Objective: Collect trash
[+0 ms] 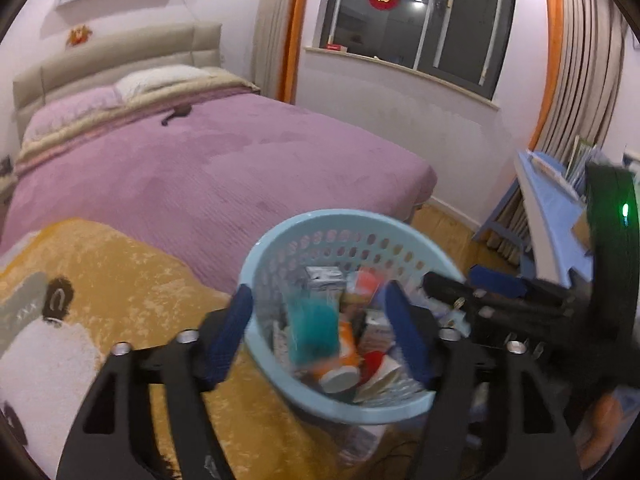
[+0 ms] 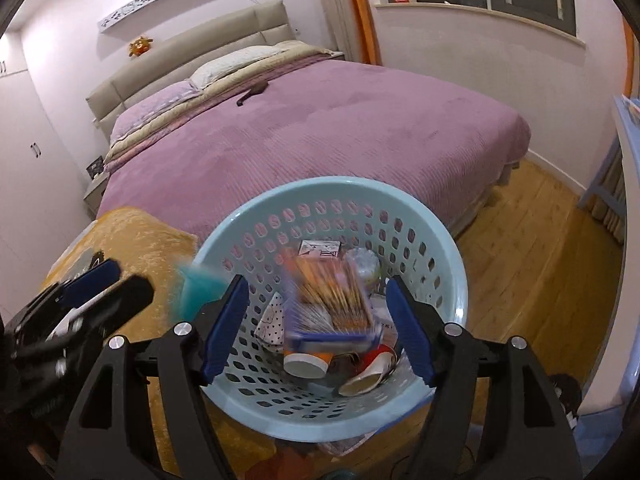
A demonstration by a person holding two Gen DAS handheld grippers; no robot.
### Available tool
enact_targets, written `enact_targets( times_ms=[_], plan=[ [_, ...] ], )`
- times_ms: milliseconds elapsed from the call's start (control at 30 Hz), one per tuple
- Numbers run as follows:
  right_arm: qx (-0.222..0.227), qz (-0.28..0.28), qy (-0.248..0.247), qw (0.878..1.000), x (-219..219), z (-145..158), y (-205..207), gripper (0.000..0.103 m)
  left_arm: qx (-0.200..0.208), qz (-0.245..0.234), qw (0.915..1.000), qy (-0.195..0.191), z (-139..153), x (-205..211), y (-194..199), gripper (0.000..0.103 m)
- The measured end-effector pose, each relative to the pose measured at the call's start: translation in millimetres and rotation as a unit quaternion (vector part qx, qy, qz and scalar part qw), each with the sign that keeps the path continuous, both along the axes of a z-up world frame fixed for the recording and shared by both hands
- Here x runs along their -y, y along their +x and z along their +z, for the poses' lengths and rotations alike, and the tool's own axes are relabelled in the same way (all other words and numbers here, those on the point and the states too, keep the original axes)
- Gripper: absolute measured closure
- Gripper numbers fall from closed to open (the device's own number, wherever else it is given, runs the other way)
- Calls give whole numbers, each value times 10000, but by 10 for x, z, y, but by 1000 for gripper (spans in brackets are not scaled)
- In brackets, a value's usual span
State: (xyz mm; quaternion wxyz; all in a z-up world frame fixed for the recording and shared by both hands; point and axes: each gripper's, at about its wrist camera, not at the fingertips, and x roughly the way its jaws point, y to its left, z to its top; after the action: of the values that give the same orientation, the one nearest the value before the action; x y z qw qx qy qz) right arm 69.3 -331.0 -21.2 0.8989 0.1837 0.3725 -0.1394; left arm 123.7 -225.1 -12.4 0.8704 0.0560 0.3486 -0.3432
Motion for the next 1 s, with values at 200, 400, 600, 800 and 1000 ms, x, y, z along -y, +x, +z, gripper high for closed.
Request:
enact_targets(
  times_ms=[200, 400, 600, 800, 1000],
  plan=[
    [90, 48, 7, 9999, -64, 55, -66, 35, -202, 209, 9993, -214, -62, -309, 27, 30],
    [360, 334, -117, 9987, -349, 255, -130, 35, -6, 725, 9967, -360, 58, -769, -168, 21],
    [752, 586, -342, 9949, -757, 392, -260, 35, 617, 1459, 9869, -318, 214, -1287, -520, 19],
    [1348, 645, -1331, 9798, -1325, 560, -471, 35, 1265, 2290, 9651, -65, 189, -1712, -799, 16],
    [1583, 582, -1304, 9770, -1514, 553, -550, 35, 1534, 2814, 9471, -161, 78, -1979, -908, 16]
  ],
)
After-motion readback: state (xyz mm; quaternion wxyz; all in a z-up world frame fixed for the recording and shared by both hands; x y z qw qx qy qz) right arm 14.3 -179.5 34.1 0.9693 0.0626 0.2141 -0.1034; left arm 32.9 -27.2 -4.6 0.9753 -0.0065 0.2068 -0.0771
